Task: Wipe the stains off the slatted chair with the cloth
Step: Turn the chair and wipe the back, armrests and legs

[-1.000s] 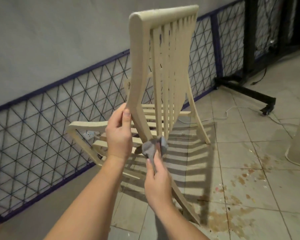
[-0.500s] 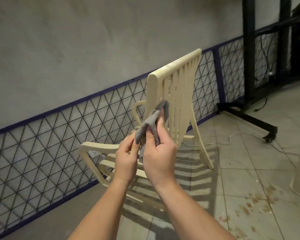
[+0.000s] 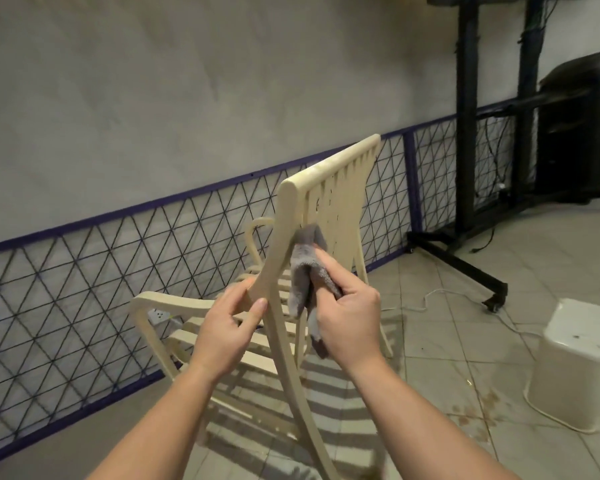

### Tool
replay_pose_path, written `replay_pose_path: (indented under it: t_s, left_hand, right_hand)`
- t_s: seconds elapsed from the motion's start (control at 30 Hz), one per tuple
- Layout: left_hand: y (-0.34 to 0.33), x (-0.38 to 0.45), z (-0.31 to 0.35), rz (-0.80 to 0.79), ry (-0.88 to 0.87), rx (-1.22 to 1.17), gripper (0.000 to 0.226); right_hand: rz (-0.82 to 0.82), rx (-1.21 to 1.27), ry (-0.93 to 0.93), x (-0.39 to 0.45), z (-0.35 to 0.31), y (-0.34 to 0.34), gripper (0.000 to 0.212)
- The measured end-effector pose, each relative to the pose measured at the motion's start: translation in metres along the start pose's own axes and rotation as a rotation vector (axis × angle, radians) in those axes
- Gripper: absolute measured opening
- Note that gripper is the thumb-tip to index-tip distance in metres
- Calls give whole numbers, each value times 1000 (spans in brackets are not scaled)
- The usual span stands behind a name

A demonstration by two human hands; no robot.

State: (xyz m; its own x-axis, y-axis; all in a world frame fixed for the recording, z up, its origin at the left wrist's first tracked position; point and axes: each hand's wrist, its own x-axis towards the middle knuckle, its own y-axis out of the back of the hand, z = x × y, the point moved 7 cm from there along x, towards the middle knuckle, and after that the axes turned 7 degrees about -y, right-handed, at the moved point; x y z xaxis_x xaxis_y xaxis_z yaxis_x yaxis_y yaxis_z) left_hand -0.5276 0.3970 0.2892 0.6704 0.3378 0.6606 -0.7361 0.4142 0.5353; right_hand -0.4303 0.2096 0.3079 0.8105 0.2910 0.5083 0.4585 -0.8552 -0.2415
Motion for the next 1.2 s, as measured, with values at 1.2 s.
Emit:
replay_pose_path:
  t_s: [1.2]
  left_hand:
    - [49,-5,78,211,-102,321,31]
  right_hand:
    - [-523,-588,-256,107,18,-21,44]
